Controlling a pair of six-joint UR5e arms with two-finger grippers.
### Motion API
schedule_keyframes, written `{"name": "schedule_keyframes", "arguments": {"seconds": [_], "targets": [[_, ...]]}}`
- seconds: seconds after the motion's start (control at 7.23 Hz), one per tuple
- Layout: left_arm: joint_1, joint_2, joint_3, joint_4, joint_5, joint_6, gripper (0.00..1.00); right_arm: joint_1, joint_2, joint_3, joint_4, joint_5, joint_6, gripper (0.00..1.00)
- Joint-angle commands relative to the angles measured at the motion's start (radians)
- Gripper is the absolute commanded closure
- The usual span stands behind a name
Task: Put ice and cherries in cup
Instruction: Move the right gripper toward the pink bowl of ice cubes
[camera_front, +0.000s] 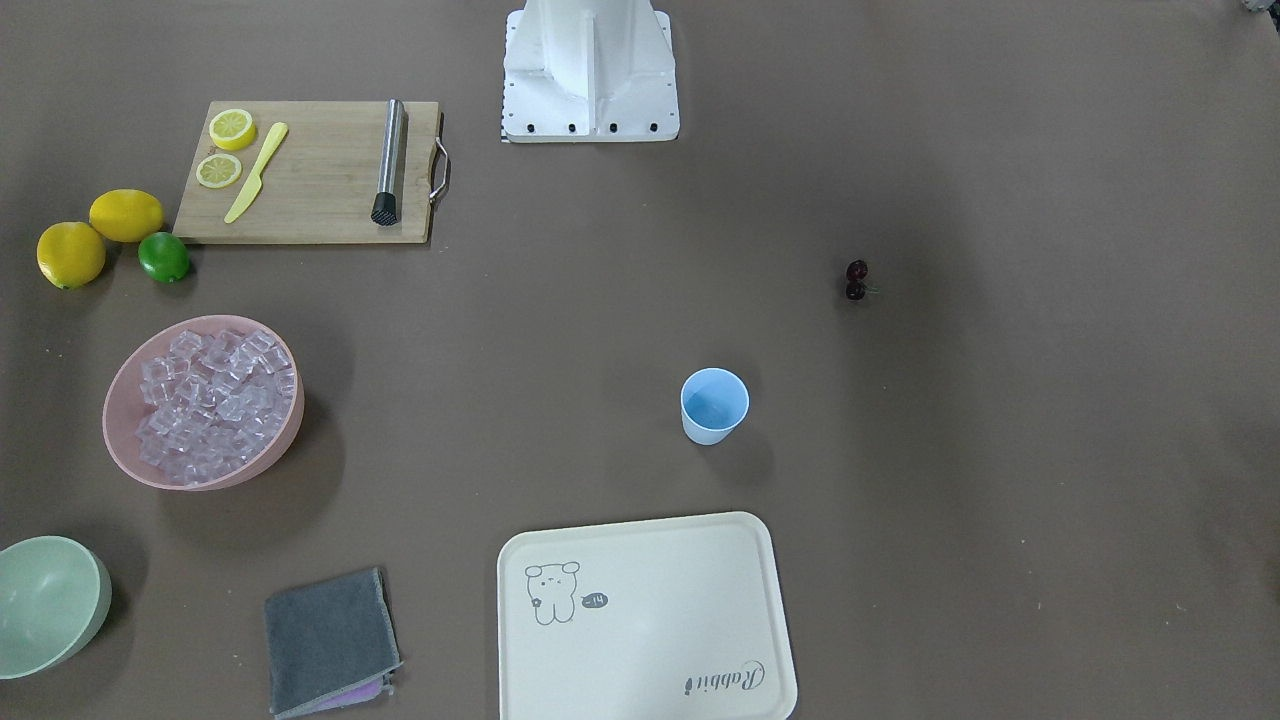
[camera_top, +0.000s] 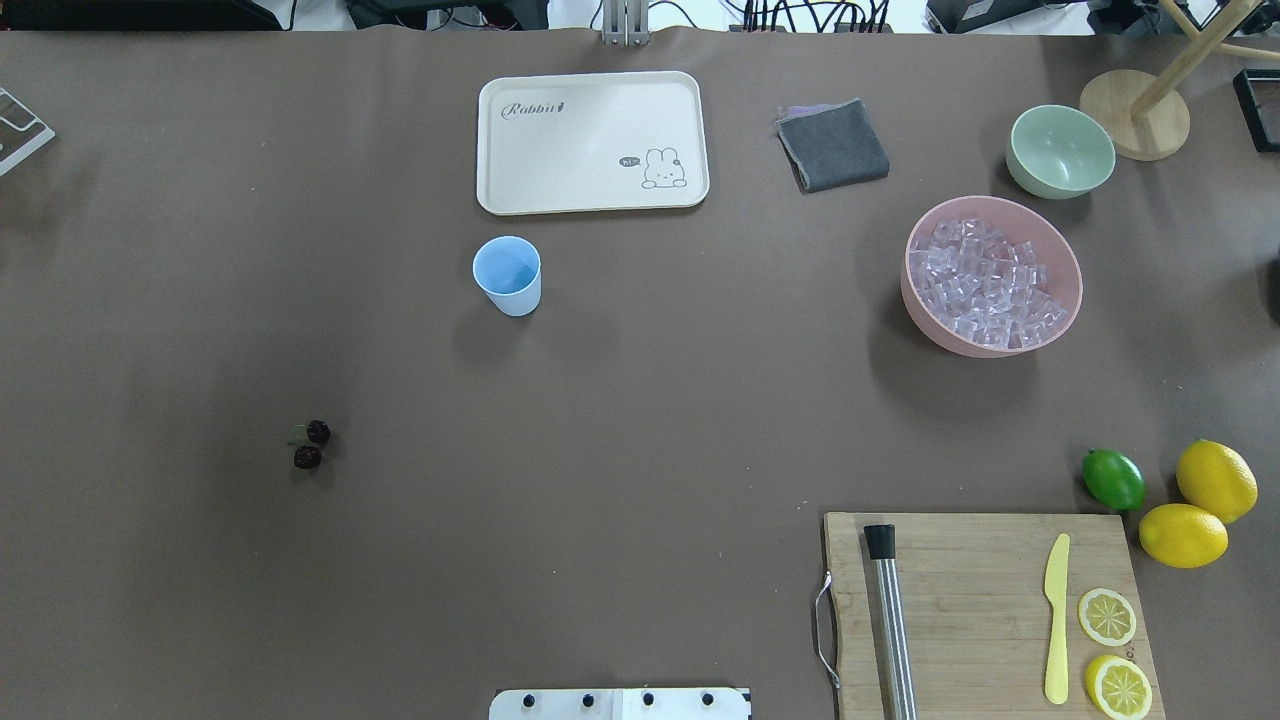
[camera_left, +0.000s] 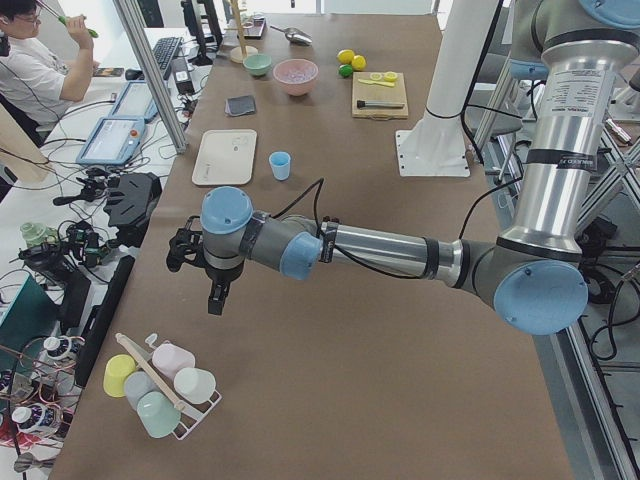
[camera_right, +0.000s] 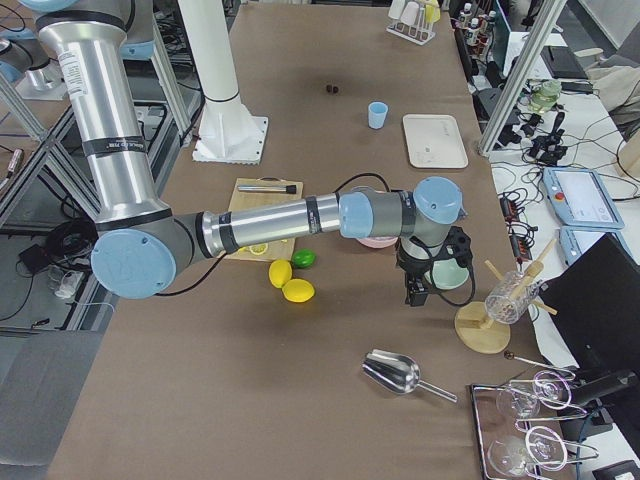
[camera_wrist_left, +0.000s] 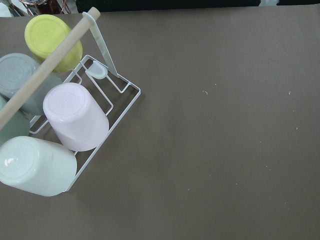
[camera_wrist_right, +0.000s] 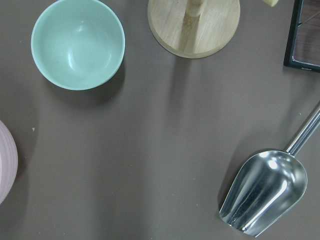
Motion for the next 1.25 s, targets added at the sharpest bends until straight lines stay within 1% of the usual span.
{"name": "schedule_keyframes", "arguments": {"seconds": [0.0, 0.14, 0.28, 0.42, 0.55, 0.69, 0.83, 1.11], "targets": [[-0.002, 0.002, -0.002, 0.000, 0.001, 0.000, 0.02, -0.001, 0.003, -0.002, 0.001, 0.002, 0.000, 0.01], [0.000, 0.007, 0.001, 0.000, 0.001, 0.002, 0.02, -0.003, 0.003, -0.003, 0.002, 0.010, 0.001, 0.01], [0.002, 0.004, 0.009, -0.002, 0.001, 0.003, 0.02, -0.038, 0.004, -0.005, 0.063, 0.055, 0.083, 0.01], [0.003, 0.004, 0.009, -0.002, 0.001, 0.003, 0.02, -0.094, 0.041, 0.001, 0.164, 0.057, 0.231, 0.01], [0.002, 0.005, 0.008, -0.002, 0.001, 0.003, 0.02, -0.176, 0.100, -0.003, 0.222, 0.053, 0.366, 0.01], [0.002, 0.007, 0.008, -0.003, 0.001, 0.005, 0.02, -0.255, 0.145, -0.009, 0.264, 0.034, 0.444, 0.01], [0.002, 0.007, 0.009, -0.002, 0.003, 0.005, 0.02, -0.296, 0.163, -0.009, 0.301, -0.001, 0.490, 0.01], [0.000, 0.007, 0.009, -0.003, 0.003, 0.005, 0.02, -0.368, 0.168, -0.025, 0.387, -0.019, 0.512, 0.01]]}}
